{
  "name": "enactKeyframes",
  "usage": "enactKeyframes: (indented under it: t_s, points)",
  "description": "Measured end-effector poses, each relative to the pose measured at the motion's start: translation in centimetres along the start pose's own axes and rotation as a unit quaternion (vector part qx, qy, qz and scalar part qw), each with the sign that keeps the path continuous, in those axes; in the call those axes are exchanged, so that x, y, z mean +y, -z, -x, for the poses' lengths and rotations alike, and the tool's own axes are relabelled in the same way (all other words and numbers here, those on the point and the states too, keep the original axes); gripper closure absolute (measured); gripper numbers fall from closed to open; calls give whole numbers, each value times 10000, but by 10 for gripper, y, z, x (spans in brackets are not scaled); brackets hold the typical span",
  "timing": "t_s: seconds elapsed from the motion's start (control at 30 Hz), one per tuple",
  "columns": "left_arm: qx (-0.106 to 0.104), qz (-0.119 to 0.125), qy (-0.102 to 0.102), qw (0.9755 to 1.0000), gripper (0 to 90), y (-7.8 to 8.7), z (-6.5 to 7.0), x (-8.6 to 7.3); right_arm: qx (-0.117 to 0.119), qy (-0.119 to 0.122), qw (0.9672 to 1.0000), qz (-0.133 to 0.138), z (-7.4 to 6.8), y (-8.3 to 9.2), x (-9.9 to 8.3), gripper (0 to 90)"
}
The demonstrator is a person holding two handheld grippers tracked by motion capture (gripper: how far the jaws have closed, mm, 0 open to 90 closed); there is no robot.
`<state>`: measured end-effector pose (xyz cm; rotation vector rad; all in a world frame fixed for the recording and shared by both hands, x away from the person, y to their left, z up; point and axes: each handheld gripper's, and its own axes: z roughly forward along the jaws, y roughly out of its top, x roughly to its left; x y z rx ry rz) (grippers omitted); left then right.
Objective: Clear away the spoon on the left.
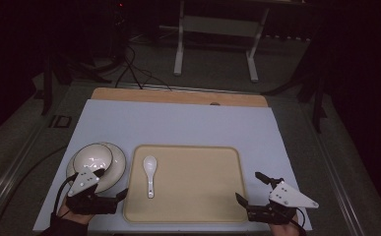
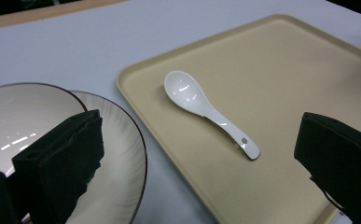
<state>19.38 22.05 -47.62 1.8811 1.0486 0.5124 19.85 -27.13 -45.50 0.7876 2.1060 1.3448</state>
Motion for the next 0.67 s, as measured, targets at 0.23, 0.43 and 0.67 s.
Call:
enactKeyframes:
  t_s: [0.23, 0.43, 0.67]
  points:
    - [25, 169, 97, 9998, 21, 1, -4, -7, 48, -57, 10000, 25, 2, 2, -1, 116]
    - [49, 266, 200, 9994, 21, 3, -8, -9, 55, -122, 9999, 35, 4, 3, -2, 116]
    - [6, 250, 222, 9994, 21, 0, -8, -10, 48, -126, 9999, 5, 5, 3, -2, 116]
